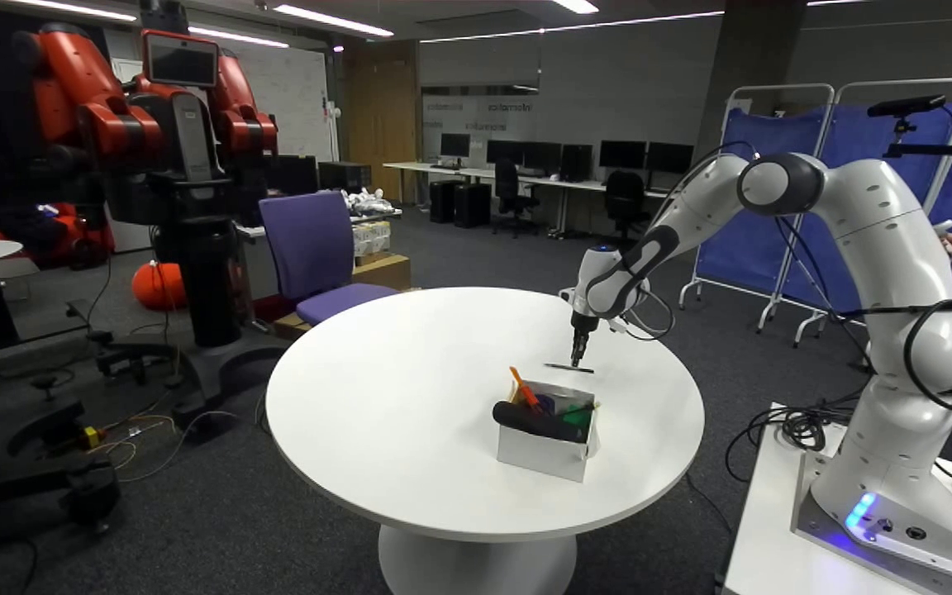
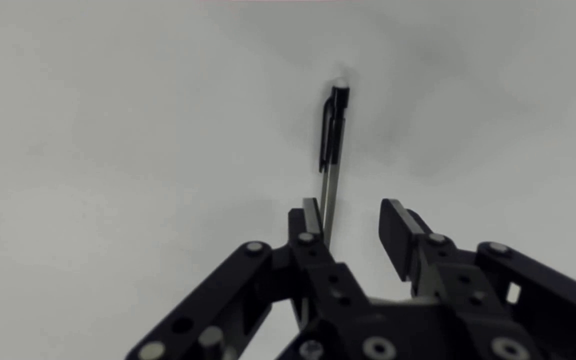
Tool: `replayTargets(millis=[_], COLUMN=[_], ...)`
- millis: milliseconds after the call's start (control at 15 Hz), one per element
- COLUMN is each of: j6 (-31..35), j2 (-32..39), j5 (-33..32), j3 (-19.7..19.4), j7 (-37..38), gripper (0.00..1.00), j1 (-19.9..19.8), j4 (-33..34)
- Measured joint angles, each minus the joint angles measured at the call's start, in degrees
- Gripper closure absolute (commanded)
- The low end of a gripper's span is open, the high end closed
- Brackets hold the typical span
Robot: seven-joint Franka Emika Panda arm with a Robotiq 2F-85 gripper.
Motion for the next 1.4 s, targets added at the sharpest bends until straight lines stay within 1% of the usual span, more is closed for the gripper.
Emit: replayTargets(millis=[67,133,400,467,533,1000,1333,1400], j6=[0.00,0.00,0.00,0.00,0.00,-0.04,-0.67,-0.88], j2=[0.06,0.17,0.76,0.87,0.99,2.01,2.04,2.04], j5=[0.00,0.00,0.02,0.02,0.02,0.04,0.05,0.05], j3=[-0.22,-0.41,-0.70,-0.70,-0.70,-0.80,-0.93,-0.93], j7=[0.00,0.00,0.00,0.00,0.00,0.00,0.00,0.00], gripper=[0.33,0.31,0.38,0.37,0.39,0.39,0.45,0.44], j1=[-0.01,-0.05,-0.29,-0.35,-0.41,-0.62,-0.63,-0.63], j4=[-0.02,-0.02,-0.02,-0.02,-0.01,0.36,0.44,0.46])
